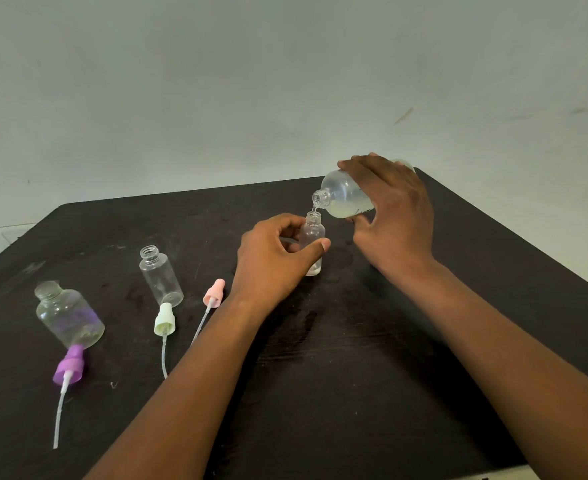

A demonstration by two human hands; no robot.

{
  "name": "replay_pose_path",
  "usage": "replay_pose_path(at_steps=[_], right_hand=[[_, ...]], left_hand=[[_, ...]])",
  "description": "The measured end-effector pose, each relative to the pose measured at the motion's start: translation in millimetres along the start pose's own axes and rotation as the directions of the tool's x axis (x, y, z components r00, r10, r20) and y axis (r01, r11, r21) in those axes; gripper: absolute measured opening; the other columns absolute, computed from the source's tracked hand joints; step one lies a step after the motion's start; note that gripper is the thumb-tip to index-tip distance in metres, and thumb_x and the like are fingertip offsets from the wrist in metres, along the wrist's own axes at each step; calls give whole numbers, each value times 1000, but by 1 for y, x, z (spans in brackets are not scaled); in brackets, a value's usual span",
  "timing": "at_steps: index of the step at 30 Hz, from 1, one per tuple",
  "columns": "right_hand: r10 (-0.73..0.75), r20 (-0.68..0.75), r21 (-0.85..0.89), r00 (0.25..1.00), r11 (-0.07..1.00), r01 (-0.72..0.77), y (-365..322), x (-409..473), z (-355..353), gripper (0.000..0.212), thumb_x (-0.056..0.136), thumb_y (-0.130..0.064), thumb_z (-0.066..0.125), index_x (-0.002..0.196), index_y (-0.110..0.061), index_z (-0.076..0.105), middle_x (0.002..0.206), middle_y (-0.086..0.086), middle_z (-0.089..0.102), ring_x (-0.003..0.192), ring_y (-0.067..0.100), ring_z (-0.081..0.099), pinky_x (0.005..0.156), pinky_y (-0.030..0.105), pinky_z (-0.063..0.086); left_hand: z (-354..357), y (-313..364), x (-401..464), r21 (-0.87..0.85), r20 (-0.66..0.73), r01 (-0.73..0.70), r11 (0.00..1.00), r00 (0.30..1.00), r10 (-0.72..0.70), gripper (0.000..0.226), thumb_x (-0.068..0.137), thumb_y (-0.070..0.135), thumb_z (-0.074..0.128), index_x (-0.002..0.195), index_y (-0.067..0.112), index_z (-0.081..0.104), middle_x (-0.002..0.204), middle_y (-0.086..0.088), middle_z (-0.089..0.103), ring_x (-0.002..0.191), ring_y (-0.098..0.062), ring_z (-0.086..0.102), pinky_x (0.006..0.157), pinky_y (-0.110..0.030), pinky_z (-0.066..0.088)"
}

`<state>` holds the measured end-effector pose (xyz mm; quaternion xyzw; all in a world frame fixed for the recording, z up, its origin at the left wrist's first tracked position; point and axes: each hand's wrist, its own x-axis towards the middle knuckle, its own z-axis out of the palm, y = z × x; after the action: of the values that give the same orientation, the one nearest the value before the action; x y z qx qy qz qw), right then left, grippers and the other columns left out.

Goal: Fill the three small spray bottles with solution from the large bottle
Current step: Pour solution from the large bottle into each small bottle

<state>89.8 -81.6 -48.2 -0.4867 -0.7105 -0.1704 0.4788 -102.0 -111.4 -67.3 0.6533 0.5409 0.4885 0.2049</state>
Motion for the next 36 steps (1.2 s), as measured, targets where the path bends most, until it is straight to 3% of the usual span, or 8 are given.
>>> replay_pose_path(at_steps=[36], right_hand=[[12,3,6,1000,1000,-12,-2,0,-2,75,70,2,83,138,-23,65,139,-2,65,138,23,55,117,49,40]], left_hand=[[-1,1,0,0,-1,-6,1000,1000,6,29,82,43,89,106,30,79,92,14,76,78,-4,73,80,-27,61]])
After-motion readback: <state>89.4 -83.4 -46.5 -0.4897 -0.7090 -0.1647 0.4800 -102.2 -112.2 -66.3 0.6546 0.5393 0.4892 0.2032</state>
